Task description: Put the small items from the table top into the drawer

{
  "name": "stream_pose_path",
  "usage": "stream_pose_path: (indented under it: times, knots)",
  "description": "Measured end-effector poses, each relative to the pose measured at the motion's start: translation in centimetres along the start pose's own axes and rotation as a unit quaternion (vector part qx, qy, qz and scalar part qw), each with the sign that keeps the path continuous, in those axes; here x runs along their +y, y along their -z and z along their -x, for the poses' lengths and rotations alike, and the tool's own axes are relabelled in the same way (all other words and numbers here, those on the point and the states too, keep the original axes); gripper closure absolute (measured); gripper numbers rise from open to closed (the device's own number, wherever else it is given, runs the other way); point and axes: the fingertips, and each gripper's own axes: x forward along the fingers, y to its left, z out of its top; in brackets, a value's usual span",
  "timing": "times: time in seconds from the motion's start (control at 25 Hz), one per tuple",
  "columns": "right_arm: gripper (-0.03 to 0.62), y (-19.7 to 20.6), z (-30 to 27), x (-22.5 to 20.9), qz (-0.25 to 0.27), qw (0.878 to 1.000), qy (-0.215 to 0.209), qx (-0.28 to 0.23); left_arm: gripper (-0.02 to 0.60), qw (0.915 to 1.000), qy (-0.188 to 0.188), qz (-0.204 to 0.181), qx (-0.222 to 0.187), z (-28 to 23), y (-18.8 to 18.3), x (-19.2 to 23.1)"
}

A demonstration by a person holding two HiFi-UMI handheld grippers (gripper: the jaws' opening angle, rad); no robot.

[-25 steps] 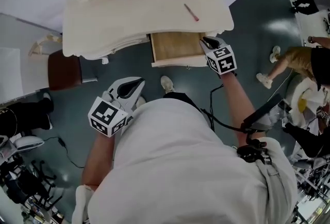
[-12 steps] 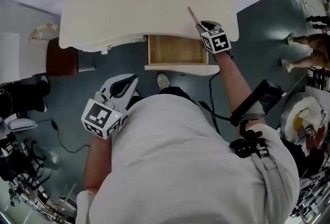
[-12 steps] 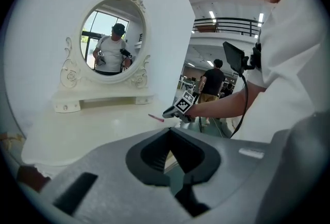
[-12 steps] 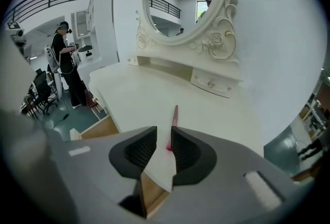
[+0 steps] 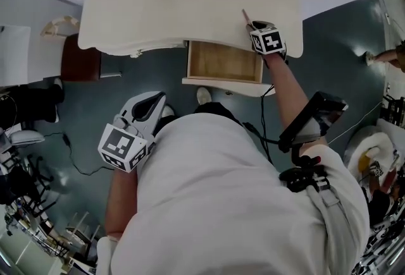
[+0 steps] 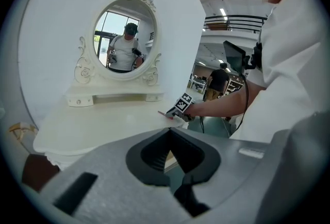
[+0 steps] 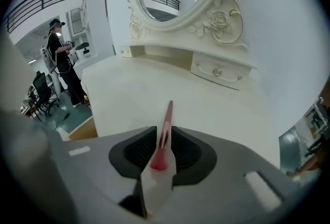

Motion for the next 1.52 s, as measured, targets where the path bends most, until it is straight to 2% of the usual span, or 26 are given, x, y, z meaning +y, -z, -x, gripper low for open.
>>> stream_pose_path:
  times: [0.32, 0.6, 0.84, 1.08, 1.36, 1.52]
  knots:
    - [0.547, 0.2, -0.1, 0.0, -0.017, 1.000, -0.007, -0.001, 0.580, 1.0000, -0.003, 0.004, 0.005, 0.2, 0.4, -0.2]
    - [0.548, 0.3, 0.3, 0.4, -0.031, 0.999, -0.012, -0.014, 0.580, 0.9999, 0.006, -0.003, 0.008, -0.3, 0.3, 0.0]
    - [0.548, 0.5, 1.2, 1.8, -0.026, 0.999, -0.033, -0.027, 0.580, 0.9998, 0.018, -0.011, 0.007, -1.1, 0.3, -0.2]
    - [0.548, 0.8, 3.5, 5.2, -0.008, 0.997, -0.063, -0.035, 0.580, 0.9994, 0.029, -0.016, 0.001, -1.6, 0.1, -1.4]
    - [0.549, 3.2, 4.4, 9.7, 0.018, 0.994, -0.106, -0.015, 0.580, 0.9992, 0.039, -0.010, 0.002, -2.5, 0.5, -2.0]
    - [0.548, 4.7, 2.6, 12.0, 0.034, 0.991, -0.130, 0.001, 0.580, 0.9993, 0.038, -0.006, 0.002, -3.3, 1.1, -1.1]
